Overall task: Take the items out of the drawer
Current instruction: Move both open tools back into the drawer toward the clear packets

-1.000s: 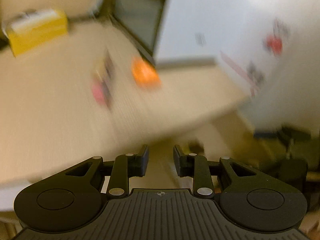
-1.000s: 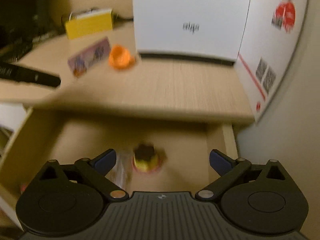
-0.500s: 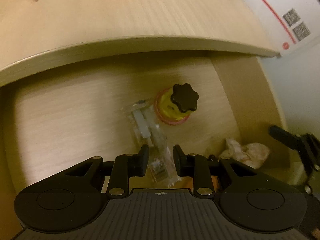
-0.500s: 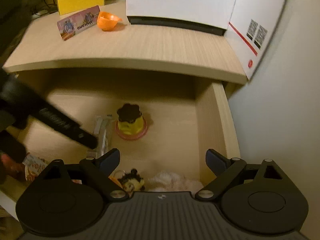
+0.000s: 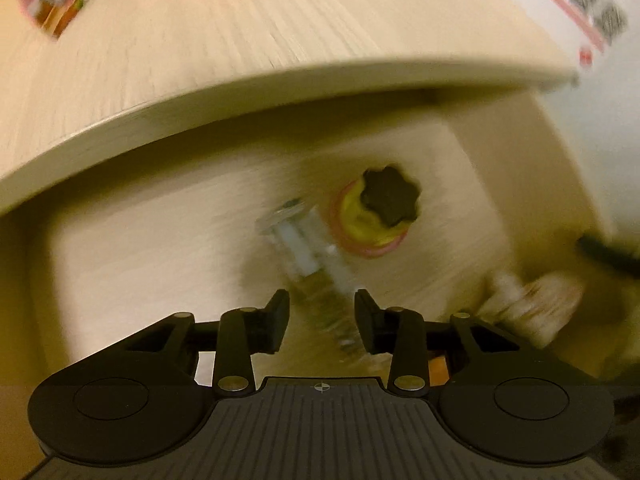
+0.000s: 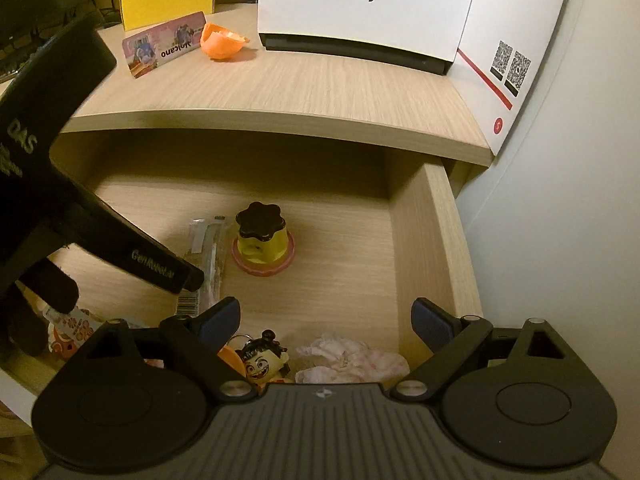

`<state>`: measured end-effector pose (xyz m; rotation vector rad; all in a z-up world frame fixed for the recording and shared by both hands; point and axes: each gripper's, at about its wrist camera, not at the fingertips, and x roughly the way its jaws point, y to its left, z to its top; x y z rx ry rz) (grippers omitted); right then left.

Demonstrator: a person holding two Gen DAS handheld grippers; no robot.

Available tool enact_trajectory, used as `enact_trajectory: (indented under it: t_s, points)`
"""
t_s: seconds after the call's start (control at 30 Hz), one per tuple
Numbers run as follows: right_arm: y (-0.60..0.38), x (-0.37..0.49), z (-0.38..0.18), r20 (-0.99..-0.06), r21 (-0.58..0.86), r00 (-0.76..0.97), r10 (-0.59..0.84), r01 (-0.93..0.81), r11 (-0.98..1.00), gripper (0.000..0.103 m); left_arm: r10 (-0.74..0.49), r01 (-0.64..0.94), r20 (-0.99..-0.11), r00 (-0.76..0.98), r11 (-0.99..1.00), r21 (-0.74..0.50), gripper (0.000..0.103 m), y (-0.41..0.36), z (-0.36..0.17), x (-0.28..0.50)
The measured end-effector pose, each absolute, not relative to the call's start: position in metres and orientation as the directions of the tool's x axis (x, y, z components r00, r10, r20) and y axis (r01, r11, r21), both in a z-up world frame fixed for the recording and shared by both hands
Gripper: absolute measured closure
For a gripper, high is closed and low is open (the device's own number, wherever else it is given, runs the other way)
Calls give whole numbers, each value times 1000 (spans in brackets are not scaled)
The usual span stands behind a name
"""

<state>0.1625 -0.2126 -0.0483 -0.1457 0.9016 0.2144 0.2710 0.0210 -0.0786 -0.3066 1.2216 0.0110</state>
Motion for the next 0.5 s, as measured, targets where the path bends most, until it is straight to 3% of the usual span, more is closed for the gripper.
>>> enact_trajectory:
  t_s: [0.07,0.37,0.5]
  points:
    - [-212,162,-49,-789,-33,601,126,-246,969,9,-169,-207,-919,356,945,-254,64,22,-77,274]
    - [-211,160,-48,-787,-48,605,120,-254,966,9,-8,-56,-948,318,998,-28,51,-12,-89,281]
    - [-211,161,-48,-790,-42,601,122,-251,967,9,-33,-95,-952,303,993,-64,50,-4,-92,280]
